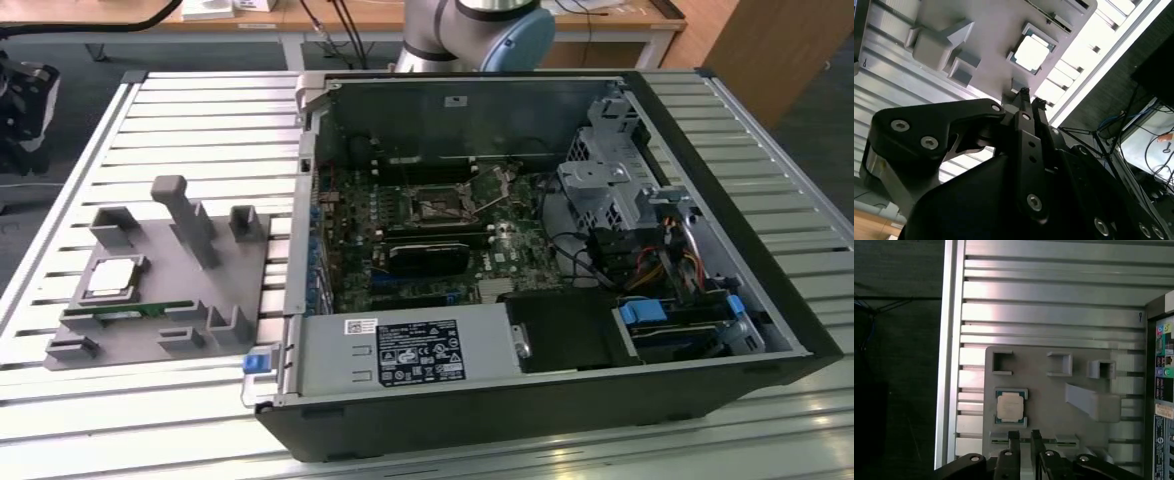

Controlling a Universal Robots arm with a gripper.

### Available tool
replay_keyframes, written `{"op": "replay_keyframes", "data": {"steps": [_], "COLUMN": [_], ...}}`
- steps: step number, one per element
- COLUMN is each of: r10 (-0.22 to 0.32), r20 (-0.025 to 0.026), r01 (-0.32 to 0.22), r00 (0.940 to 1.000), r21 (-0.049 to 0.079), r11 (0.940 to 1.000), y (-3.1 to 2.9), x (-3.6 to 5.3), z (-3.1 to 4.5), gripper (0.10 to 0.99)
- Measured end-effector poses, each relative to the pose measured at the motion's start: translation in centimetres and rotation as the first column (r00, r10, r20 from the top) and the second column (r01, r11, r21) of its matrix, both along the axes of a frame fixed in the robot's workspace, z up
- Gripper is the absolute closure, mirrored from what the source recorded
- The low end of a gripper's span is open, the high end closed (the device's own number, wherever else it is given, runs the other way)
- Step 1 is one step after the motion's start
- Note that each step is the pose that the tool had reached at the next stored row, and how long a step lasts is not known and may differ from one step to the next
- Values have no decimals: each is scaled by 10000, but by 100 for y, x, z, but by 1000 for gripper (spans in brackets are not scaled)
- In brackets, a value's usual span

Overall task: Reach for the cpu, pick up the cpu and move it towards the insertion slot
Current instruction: 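Pick up the cpu and move it towards the insertion slot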

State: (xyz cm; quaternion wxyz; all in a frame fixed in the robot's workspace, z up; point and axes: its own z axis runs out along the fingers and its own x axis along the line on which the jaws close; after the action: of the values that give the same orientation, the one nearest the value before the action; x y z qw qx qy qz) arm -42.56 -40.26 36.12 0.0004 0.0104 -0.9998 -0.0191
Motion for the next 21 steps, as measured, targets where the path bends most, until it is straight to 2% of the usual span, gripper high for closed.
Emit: {"op": "replay_keyframes", "data": {"steps": [4, 5, 6, 7, 8, 9, 10, 11, 16, 21], "r10": [10, 11, 11, 11, 11, 11, 12, 14, 17, 17], "r20": [-1, -1, -2, -2, -2, -1, -1, -1, -8, -10], "r01": [-10, -11, -11, -11, -11, -11, -12, -14, -17, -17], "r00": [10000, 10000, 10000, 10000, 10000, 10000, 10000, 10000, 10000, 10000], "r21": [-1, -1, -1, -1, -1, -1, -1, 0, -1, -1], "r11": [10000, 10000, 10000, 10000, 10000, 10000, 10000, 10000, 10000, 10000], "y": [-31, -32, -33, -35, -35, -35, -38, -42, -74, -80], "x": [-11, -12, -12, -12, -13, -13, -12, -12, -13, -13], "z": [-80, -96, -112, -129, -145, -163, -180, -200, -290, -366], "gripper": [678, 678, 561, 502, 502, 443, 443, 380, 380, 380]}}
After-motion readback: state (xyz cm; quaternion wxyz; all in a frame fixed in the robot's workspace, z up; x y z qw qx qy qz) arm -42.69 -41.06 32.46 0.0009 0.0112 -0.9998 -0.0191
